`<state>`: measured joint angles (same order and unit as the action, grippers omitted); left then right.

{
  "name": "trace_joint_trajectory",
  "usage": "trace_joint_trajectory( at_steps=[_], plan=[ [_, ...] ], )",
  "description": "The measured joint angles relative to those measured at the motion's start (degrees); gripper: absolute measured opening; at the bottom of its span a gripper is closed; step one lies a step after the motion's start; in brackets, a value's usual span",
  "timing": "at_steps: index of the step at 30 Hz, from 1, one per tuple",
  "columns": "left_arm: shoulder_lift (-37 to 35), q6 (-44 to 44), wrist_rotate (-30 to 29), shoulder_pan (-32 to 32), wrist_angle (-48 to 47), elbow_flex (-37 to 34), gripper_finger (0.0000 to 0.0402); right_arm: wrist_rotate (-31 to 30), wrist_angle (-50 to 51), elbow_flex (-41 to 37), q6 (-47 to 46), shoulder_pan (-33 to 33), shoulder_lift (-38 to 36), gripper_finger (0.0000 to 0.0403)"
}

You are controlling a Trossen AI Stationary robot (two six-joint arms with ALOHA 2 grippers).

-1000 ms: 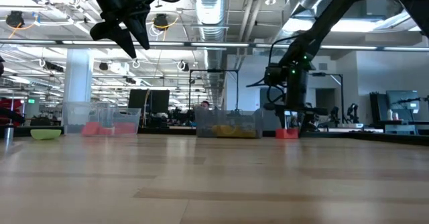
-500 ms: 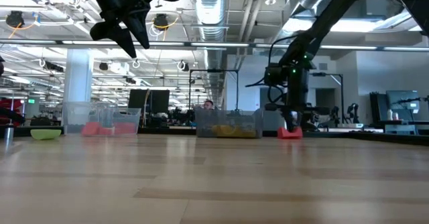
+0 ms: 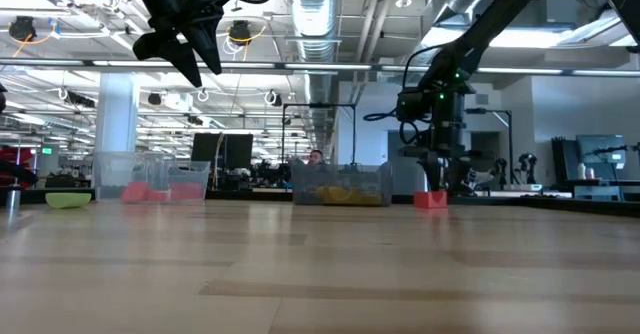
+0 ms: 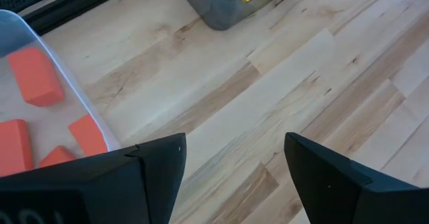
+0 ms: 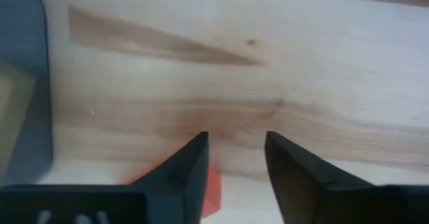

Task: Sort & place blocks by color
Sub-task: Put the pink block into the transparent bin

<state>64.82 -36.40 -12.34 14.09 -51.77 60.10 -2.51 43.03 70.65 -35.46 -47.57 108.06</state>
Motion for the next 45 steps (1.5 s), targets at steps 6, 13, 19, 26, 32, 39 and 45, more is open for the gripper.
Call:
trace_joint_trajectory(
  at_steps=[6,13,19,26,32,39,45],
  plan=[
    [0.00,0.06,-0.06,0.00,0.01,0.00,0.0233,2.67,0.08,0.00,6.73,-0.09,-0.43,0.0239],
    [0.00,0.02,-0.09,0.00,0.02,0.00,0.0233,2.81,-1.26,0.00,11.75,-0.05,-2.70,0.0237],
    [0.00,-0.34,-0.09,0.00,0.02,0.00,0.0233,6.54,-1.41,0.11,19.06,0.02,-7.53,0.0224],
    [0.00,-1.18,-0.38,0.00,0.25,0.00,0.0233,13.05,-1.00,-1.54,26.96,0.93,-5.60,0.0220],
    [0.00,-1.40,-0.39,0.11,0.24,0.00,0.0233,11.73,-0.30,-1.61,29.63,1.84,-0.98,0.0220],
    [0.00,-1.82,-0.48,0.11,0.22,0.00,0.0233,9.97,-1.98,-1.50,30.69,3.34,0.84,0.0186],
    [0.00,-1.99,-0.51,0.11,0.22,0.00,0.0233,8.23,-1.50,-1.39,31.19,3.20,0.23,0.0073]
  ],
)
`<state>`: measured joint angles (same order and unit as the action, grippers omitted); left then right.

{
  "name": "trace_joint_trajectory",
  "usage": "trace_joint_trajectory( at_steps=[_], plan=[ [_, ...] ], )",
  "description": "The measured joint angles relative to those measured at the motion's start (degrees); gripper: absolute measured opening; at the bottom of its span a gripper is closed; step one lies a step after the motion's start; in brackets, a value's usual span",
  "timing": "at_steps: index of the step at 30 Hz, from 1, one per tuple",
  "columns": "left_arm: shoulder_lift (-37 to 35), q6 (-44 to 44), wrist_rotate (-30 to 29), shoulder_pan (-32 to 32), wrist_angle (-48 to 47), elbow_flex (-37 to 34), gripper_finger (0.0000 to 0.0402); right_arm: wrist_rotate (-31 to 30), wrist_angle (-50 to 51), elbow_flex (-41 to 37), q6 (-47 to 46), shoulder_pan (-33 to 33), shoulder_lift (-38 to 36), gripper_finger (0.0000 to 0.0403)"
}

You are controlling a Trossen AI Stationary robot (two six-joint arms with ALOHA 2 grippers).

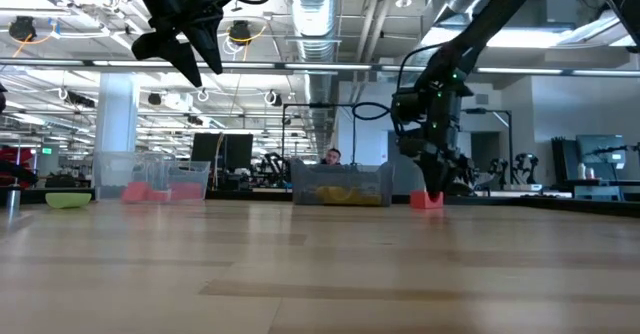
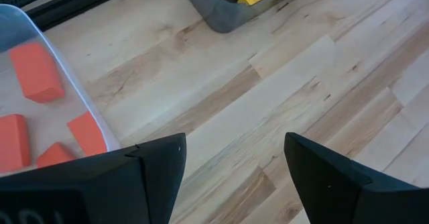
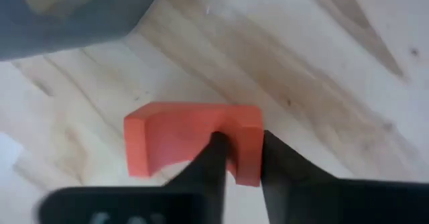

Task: Sort & place blocks by color
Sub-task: Put the pink block into the transparent bin

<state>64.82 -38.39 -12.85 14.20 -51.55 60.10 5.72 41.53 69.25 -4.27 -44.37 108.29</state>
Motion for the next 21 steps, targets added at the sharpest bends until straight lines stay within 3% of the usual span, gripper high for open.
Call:
trace_joint_trajectory(
  at_steps=[3,9,14,21],
  plan=[
    [0.00,0.04,0.00,0.00,-0.02,0.00,0.0233,0.00,1.45,-0.11,0.29,-0.31,-1.91,0.0023],
    [0.00,0.47,2.74,-0.19,0.95,-0.01,0.0233,-0.15,5.77,-0.15,-0.21,0.53,-10.48,0.0036],
    [0.00,0.87,12.84,-2.46,12.05,-2.24,0.0233,0.17,5.65,-0.17,-3.67,6.11,-19.66,0.0030],
    [0.02,-0.75,22.98,-4.18,34.02,-7.47,0.0233,0.26,-7.38,-0.13,-8.59,18.96,-28.47,0.0029]
  ],
)
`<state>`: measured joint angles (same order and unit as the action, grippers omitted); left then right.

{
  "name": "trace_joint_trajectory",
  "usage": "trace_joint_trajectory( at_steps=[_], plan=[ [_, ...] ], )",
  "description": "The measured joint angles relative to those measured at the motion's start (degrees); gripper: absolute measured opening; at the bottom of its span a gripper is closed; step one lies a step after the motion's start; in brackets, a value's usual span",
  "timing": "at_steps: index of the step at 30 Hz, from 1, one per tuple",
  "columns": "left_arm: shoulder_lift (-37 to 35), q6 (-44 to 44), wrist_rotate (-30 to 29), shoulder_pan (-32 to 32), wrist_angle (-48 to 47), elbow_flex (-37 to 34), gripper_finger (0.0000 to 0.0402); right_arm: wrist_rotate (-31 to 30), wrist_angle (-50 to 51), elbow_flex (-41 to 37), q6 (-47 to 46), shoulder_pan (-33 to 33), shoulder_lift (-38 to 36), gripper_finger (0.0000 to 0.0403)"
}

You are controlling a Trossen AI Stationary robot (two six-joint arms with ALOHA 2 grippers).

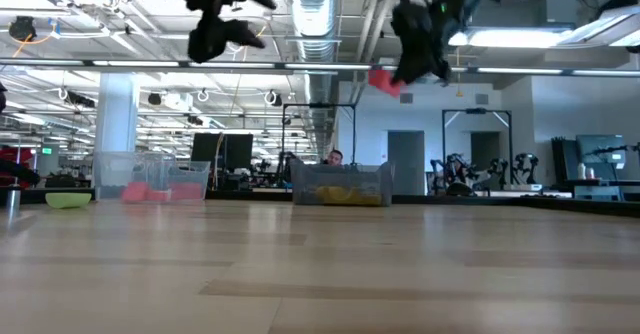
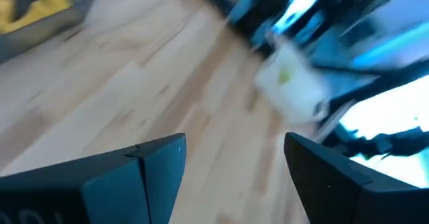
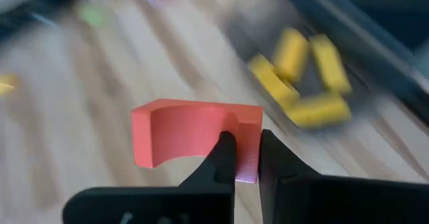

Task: Sort & place blocks by color
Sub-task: Put the pink block into the transparent bin

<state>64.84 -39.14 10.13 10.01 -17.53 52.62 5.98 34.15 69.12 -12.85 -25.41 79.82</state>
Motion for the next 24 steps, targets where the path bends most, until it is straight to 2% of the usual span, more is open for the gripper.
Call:
trace_joint_trajectory(
  at_steps=[5,11,18,24],
  plan=[
    [0.02,-8.32,2.55,1.67,11.62,-3.25,0.0233,-0.01,-10.35,0.02,-1.81,7.16,-1.32,0.0032],
    [0.02,-18.52,4.58,3.02,20.25,-5.82,0.0233,-0.02,-15.63,0.02,-5.66,11.17,1.13,0.0029],
    [2.15,-23.82,3.63,2.89,20.02,-5.90,0.0237,-0.01,-19.85,0.00,-8.47,13.67,6.04,0.0028],
    [6.66,-25.29,4.63,2.81,19.84,-5.90,0.0271,-0.02,-20.68,1.81,-8.75,15.66,10.27,0.0031]
  ],
)
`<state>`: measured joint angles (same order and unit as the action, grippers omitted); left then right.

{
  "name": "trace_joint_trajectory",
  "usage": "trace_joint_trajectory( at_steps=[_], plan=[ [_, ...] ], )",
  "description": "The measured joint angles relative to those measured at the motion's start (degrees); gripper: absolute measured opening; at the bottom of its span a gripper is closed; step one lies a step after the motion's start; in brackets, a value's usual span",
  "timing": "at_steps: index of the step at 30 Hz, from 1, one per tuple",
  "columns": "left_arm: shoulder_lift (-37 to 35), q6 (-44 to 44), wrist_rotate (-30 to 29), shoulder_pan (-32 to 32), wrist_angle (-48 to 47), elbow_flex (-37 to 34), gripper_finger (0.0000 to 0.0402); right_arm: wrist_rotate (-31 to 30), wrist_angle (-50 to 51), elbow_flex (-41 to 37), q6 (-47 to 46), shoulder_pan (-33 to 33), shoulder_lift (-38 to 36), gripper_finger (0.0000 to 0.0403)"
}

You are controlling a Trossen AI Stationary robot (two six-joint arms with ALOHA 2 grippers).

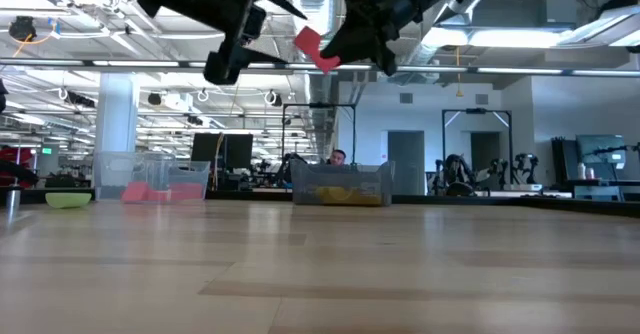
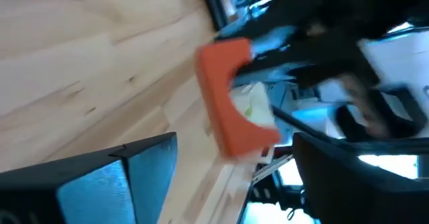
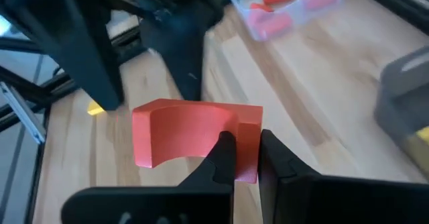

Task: Sort & place blocks by color
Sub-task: Put the pink block into the transparent bin

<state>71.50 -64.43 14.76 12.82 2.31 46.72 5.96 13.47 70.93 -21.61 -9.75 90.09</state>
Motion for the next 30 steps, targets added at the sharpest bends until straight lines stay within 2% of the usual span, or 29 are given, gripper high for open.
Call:
trace_joint_trajectory(
  at_steps=[7,15,20,30],
  plan=[
    [5.77,0.11,2.75,-0.72,2.55,0.03,0.0319,0.08,-0.19,2.48,0.00,1.65,4.11,0.0029],
    [7.41,0.49,3.67,-0.81,2.18,0.02,0.0319,0.05,2.76,3.00,0.04,2.26,4.04,0.0033],
    [7.41,0.51,4.13,-0.79,2.53,0.02,0.0275,0.02,3.69,3.00,0.02,2.26,4.04,0.0032],
    [7.39,0.70,4.50,-0.93,4.90,0.04,0.0139,-0.18,4.66,2.98,-0.76,1.70,4.02,0.0032]
  ],
)
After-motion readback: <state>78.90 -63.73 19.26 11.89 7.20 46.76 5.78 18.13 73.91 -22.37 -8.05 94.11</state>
